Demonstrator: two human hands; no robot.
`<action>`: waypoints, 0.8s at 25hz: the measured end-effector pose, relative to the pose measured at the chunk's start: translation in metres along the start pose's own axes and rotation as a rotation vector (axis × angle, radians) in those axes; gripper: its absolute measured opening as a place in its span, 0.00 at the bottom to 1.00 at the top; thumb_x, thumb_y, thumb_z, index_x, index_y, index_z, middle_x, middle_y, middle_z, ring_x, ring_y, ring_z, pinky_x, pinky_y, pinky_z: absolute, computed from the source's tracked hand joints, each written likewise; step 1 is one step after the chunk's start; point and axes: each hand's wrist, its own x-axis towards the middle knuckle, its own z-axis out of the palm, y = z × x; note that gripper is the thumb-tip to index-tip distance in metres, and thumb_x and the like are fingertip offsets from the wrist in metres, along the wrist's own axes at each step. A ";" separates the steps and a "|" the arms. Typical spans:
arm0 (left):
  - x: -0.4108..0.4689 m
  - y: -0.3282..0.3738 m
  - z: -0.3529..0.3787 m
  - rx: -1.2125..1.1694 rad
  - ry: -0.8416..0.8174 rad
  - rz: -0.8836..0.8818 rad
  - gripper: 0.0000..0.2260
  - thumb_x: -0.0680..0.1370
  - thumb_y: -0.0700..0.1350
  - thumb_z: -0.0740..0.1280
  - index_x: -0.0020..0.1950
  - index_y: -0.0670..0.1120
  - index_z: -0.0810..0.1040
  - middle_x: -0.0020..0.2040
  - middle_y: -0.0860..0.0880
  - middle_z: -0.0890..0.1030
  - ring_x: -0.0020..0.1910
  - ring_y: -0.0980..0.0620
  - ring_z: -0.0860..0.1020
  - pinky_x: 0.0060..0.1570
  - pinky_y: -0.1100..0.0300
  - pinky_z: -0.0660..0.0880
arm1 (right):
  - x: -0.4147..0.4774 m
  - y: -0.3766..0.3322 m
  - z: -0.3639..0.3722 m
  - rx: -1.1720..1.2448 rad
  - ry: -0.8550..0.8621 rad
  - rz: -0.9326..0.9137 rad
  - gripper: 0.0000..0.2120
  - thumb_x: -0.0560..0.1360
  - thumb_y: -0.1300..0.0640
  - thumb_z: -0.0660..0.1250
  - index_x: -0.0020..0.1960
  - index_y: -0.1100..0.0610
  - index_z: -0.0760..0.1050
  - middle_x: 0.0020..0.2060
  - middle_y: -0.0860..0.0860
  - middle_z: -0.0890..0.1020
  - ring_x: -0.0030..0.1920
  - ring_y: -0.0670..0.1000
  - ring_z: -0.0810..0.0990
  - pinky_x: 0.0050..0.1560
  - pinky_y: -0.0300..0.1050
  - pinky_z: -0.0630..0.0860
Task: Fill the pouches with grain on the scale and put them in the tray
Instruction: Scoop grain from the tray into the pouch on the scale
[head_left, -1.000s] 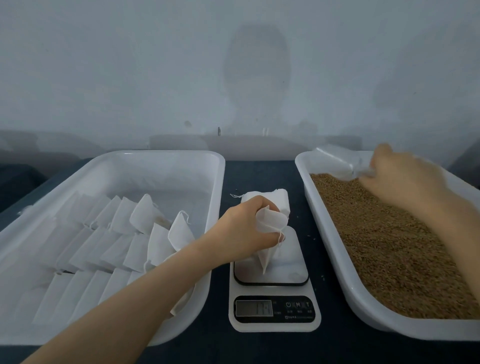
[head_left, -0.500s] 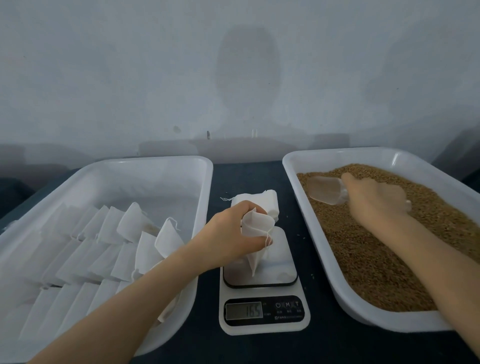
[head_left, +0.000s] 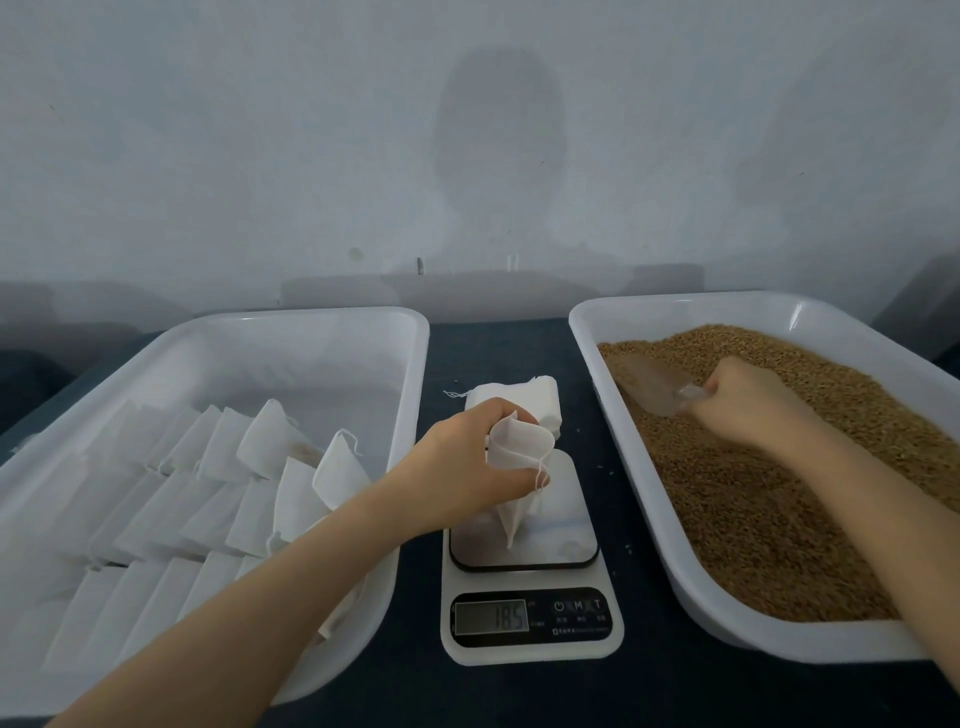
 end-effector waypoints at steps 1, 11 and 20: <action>0.000 0.000 0.000 -0.003 0.002 0.003 0.19 0.71 0.54 0.73 0.59 0.57 0.72 0.56 0.57 0.77 0.54 0.54 0.77 0.56 0.56 0.76 | 0.001 0.001 -0.002 0.009 0.011 0.006 0.18 0.76 0.43 0.62 0.50 0.58 0.73 0.39 0.56 0.80 0.40 0.56 0.80 0.45 0.52 0.78; 0.001 -0.004 0.000 0.006 0.013 0.007 0.19 0.70 0.56 0.73 0.58 0.60 0.72 0.54 0.60 0.77 0.53 0.57 0.77 0.53 0.62 0.76 | -0.010 -0.006 -0.014 0.015 0.091 -0.037 0.14 0.77 0.42 0.61 0.46 0.52 0.68 0.37 0.51 0.78 0.37 0.52 0.77 0.47 0.53 0.77; -0.001 -0.001 -0.001 -0.006 0.004 -0.005 0.19 0.71 0.55 0.73 0.60 0.57 0.73 0.55 0.58 0.78 0.54 0.56 0.77 0.55 0.60 0.76 | -0.028 -0.017 -0.034 0.155 0.209 -0.220 0.12 0.76 0.45 0.64 0.58 0.47 0.72 0.46 0.42 0.74 0.54 0.54 0.76 0.64 0.59 0.66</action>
